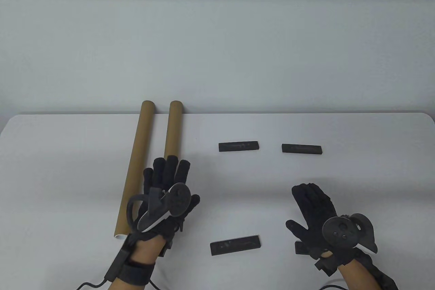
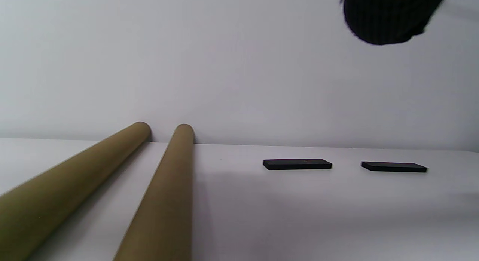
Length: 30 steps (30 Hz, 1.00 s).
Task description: Roll up papers and store in mailing tubes
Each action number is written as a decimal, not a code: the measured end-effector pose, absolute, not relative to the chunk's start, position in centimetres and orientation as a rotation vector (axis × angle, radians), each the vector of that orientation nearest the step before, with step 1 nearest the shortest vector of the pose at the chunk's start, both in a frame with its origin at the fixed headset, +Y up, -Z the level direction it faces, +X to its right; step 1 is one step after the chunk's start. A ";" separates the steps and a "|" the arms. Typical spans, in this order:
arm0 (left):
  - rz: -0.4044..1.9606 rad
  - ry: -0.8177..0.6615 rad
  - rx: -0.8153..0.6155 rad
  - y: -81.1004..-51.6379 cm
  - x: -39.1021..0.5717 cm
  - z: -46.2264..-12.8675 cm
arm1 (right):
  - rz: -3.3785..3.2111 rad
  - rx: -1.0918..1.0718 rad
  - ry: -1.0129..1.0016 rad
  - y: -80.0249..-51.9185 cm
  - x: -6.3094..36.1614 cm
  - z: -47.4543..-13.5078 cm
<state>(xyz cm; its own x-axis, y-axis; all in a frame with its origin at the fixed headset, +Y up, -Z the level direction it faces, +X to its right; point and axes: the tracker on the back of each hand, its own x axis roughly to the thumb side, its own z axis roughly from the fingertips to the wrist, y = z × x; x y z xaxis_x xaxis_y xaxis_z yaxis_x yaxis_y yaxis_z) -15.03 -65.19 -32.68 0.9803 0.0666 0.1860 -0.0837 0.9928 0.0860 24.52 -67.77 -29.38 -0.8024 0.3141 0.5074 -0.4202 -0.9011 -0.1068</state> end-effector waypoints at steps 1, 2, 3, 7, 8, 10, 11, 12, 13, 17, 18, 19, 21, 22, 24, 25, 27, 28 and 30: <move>0.105 -0.210 0.101 -66.1 -15.3 -32.4 | 2.648 0.699 -0.295 -67.8 24.4 -29.4; 0.125 -0.217 0.104 -66.6 -15.6 -32.3 | 2.651 0.703 -0.293 -67.9 24.3 -29.4; 0.134 -0.201 0.078 -67.1 -16.0 -32.4 | 2.656 0.710 -0.291 -68.0 24.1 -29.4; 0.161 -0.239 0.073 -67.6 -16.7 -32.1 | 2.705 0.744 -0.292 -68.2 23.7 -29.5; 0.158 -0.254 0.078 -67.6 -16.7 -31.9 | 2.716 0.751 -0.293 -68.2 23.6 -29.4; 0.151 -0.276 0.092 -67.6 -16.6 -31.8 | 2.732 0.761 -0.294 -68.3 23.4 -29.4; 0.152 -0.281 0.089 -67.7 -16.5 -31.7 | 2.741 0.763 -0.294 -68.3 23.4 -29.4; 0.155 -0.293 0.083 -67.8 -16.4 -31.7 | 2.751 0.765 -0.295 -68.4 23.3 -29.4; 0.154 -0.305 0.078 -67.9 -16.3 -31.7 | 2.762 0.765 -0.300 -68.4 23.3 -29.4; 0.130 -0.337 0.067 -68.5 -15.9 -31.7 | 2.820 0.754 -0.326 -68.5 23.1 -29.4; 0.127 -0.334 0.063 -68.5 -15.9 -31.7 | 2.835 0.744 -0.338 -68.6 23.1 -29.4; 0.127 -0.332 0.062 -68.6 -15.9 -31.7 | 2.846 0.732 -0.348 -68.6 23.1 -29.4; 0.130 -0.333 0.051 -68.7 -15.9 -31.7 | 2.864 0.689 -0.384 -68.6 23.1 -29.4; 0.131 -0.331 0.046 -68.8 -15.9 -31.7 | 2.863 0.673 -0.399 -68.6 23.2 -29.5; 0.137 -0.328 0.041 -68.9 -16.0 -31.8 | 2.861 0.649 -0.426 -68.5 23.3 -29.4; 0.140 -0.327 0.038 -68.9 -16.0 -31.8 | 2.862 0.643 -0.437 -68.4 23.4 -29.4; 0.138 -0.324 0.035 -69.0 -16.1 -31.8 | 2.857 0.642 -0.433 -68.4 23.5 -29.4; 0.138 -0.322 0.032 -69.0 -16.1 -31.9 | 2.850 0.639 -0.428 -68.5 23.5 -29.4; 0.136 -0.317 0.028 -69.0 -16.1 -31.8 | 2.843 0.638 -0.421 -68.5 23.4 -29.4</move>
<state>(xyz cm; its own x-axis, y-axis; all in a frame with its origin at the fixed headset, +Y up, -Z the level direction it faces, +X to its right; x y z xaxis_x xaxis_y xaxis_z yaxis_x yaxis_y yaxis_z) -16.14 -69.00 -31.81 0.9412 0.1294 0.3122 -0.1381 0.9904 0.0059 23.43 -68.53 -29.41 -0.8875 0.1284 0.4426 -0.2512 -0.9400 -0.2310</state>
